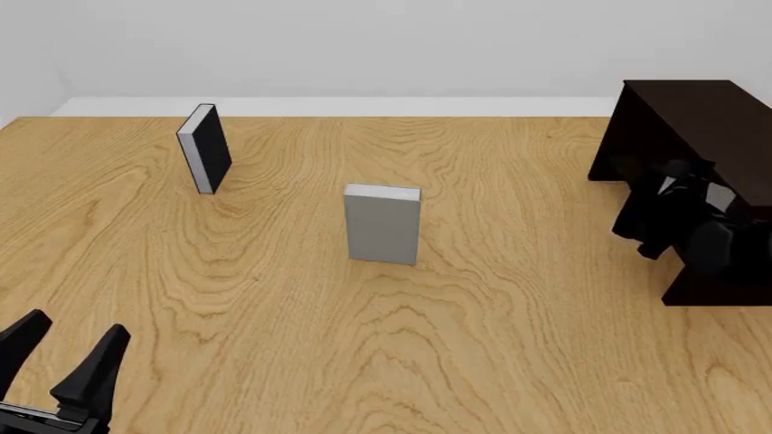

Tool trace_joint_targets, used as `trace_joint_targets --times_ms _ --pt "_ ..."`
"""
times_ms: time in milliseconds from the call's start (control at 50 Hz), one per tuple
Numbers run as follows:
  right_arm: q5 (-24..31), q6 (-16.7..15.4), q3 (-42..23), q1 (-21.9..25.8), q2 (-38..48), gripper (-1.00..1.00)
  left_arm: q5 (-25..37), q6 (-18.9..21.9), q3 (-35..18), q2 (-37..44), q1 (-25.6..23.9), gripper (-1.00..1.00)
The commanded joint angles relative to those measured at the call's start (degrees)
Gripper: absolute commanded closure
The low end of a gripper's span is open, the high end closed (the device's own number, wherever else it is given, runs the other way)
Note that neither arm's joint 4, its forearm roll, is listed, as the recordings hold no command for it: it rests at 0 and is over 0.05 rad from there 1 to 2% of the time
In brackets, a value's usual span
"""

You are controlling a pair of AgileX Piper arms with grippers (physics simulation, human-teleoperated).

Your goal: Pick up the book on the right and place it on the cabinet shelf.

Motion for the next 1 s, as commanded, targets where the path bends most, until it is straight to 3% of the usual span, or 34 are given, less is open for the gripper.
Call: trace_joint_targets --times_ms 20,420,660,1000 --pt "1.1 -1.0 2.8 -5.9 1.0 -1.0 0.0 -0.1 0.0 0.0 -0.1 -1.0" --pt "-0.8 -4.7 3.6 -7.9 3.1 -1.0 0.1 -0.3 0.0 0.0 -0.1 -1.0" --pt "-0.1 -3.9 2.4 -9.6 3.4 -1.0 0.1 -0.4 0.0 0.0 -0.2 -1.0" --pt "-0.5 -6.5 5.9 -11.6 3.2 -1.0 0.2 -0.5 0.0 0.0 -0.2 -1.0"
